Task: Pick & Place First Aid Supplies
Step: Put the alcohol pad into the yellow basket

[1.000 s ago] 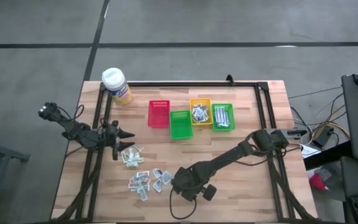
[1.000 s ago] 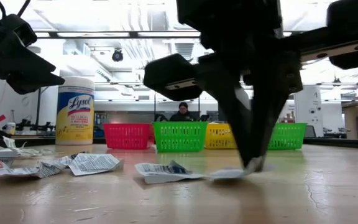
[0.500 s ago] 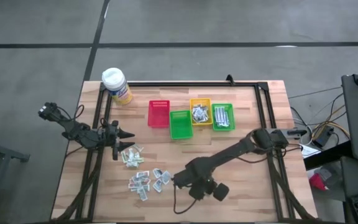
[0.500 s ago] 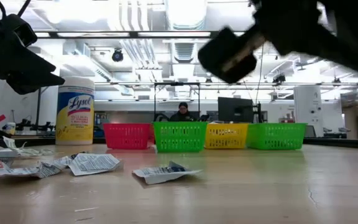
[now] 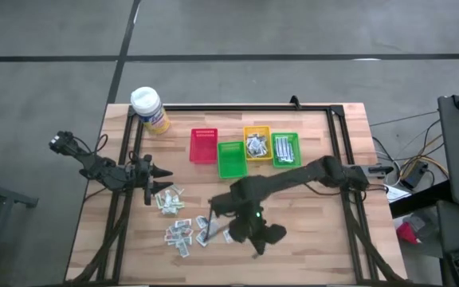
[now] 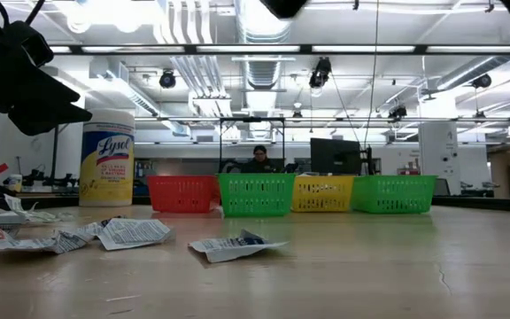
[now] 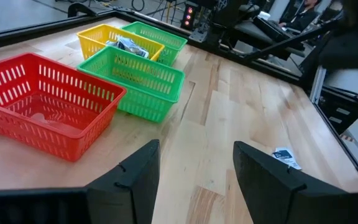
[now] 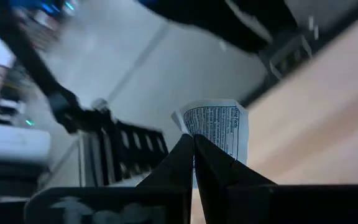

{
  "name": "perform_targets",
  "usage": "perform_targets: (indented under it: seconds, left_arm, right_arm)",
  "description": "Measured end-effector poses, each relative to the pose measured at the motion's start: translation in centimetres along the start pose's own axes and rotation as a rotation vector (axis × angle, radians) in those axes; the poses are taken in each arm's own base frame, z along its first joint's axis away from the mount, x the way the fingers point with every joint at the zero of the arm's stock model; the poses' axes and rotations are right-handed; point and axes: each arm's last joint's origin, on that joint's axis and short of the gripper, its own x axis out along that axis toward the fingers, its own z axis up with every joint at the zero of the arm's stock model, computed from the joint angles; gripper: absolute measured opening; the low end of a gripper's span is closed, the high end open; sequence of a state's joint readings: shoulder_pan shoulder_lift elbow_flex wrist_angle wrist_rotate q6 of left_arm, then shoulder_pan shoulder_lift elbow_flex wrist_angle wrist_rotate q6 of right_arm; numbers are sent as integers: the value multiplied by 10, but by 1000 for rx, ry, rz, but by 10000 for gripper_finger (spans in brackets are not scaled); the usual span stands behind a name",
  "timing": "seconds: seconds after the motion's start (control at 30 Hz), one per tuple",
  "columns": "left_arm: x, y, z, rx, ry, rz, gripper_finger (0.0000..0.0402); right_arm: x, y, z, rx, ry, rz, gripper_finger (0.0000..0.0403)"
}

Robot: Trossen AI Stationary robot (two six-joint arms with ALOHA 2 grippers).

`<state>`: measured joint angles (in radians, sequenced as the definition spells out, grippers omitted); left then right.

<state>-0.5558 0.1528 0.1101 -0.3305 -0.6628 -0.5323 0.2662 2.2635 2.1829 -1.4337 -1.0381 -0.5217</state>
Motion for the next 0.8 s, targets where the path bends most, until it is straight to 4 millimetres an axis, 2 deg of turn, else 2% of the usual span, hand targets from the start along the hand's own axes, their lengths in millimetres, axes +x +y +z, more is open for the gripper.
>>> perform_targets:
  seconds: [0.13,0.43,0.57,0.8]
  left_arm:
    - [0,0,0,1,1,1,197]
    - [0,0,0,3,2,2,197]
    - [0,0,0,4,3,2,197]
    - [0,0,-1,44,4,5,197]
  right_arm:
    - [-28,0,4,-45,-117,54,8]
    - [-94,-2,1,-61,-248,-53,8]
    - [-123,-5,-13,22,-248,-165,8]
    - [-169,2,-44,156,-191,-386,8]
